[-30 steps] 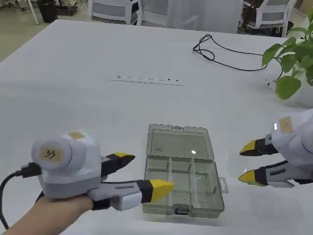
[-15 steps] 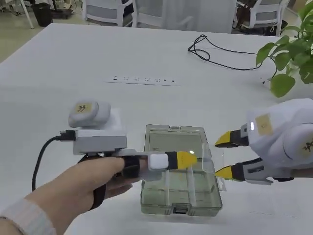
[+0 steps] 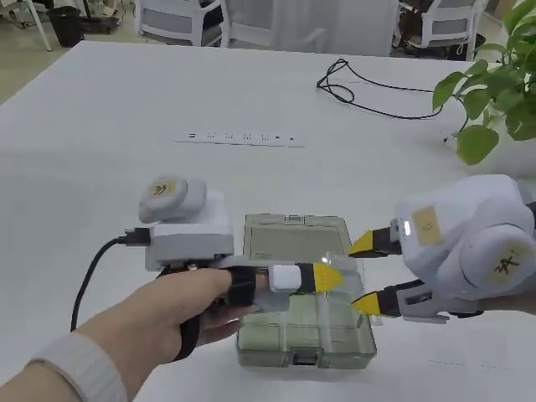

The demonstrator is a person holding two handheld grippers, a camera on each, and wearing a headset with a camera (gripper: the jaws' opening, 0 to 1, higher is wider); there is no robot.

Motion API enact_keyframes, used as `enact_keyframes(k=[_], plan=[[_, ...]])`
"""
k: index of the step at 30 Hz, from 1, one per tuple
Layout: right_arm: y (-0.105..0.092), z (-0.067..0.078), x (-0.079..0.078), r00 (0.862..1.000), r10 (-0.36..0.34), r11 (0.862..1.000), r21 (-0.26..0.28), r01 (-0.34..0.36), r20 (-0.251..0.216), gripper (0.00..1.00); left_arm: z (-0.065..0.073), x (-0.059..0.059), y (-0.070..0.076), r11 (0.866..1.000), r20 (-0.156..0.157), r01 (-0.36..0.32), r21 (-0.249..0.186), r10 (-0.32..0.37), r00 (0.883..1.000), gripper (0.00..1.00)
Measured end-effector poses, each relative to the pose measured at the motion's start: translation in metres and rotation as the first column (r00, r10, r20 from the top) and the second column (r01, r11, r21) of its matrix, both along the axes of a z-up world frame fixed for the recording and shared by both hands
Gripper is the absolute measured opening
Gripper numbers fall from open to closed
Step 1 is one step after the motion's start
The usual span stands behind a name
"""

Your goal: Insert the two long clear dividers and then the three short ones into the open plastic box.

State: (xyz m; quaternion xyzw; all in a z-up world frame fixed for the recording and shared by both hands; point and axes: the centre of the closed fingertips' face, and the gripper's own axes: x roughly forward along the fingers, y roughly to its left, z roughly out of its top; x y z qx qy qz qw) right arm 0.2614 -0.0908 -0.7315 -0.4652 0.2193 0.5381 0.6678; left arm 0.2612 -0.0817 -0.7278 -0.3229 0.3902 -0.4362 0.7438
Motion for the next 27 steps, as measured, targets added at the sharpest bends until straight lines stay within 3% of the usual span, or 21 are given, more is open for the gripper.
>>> enact_keyframes(k=[8, 10, 20, 23, 24, 25, 27], plan=[[0.002, 0.001, -0.002, 1.000, 0.011, 1.000, 0.001, -0.011, -0.002, 0.32, 0.000, -0.004, -0.001, 1.000, -0.018, 0.010, -0.015, -0.010, 1.000, 0.00], [0.003, 0.001, -0.004, 1.000, 0.014, 1.000, -0.001, -0.014, -0.004, 0.32, 0.001, -0.004, 0.000, 0.999, -0.019, 0.013, -0.033, -0.014, 1.000, 0.00], [0.006, 0.001, -0.009, 0.998, 0.065, 0.998, -0.007, -0.065, -0.001, 0.34, 0.001, -0.008, 0.001, 0.999, -0.010, 0.030, -0.038, -0.031, 0.999, 0.00], [0.006, 0.005, -0.008, 0.999, 0.045, 0.999, 0.018, -0.045, -0.024, 0.43, 0.001, -0.008, 0.003, 0.998, 0.026, 0.049, -0.027, -0.048, 0.998, 0.00], [0.007, 0.009, -0.006, 0.999, 0.039, 0.999, 0.039, -0.037, -0.037, 0.42, 0.002, -0.008, 0.004, 0.997, 0.075, 0.070, -0.019, -0.068, 0.995, 0.00], [0.007, 0.013, -0.005, 0.998, 0.030, 0.998, 0.058, -0.027, -0.049, 0.42, 0.002, -0.008, 0.005, 0.997, 0.105, 0.081, -0.009, -0.080, 0.991, 0.00], [0.008, 0.020, -0.006, 0.994, 0.017, 0.994, 0.105, -0.005, -0.111, 0.40, 0.004, -0.012, 0.006, 0.992, 0.173, 0.127, 0.010, -0.127, 0.977, 0.00]])
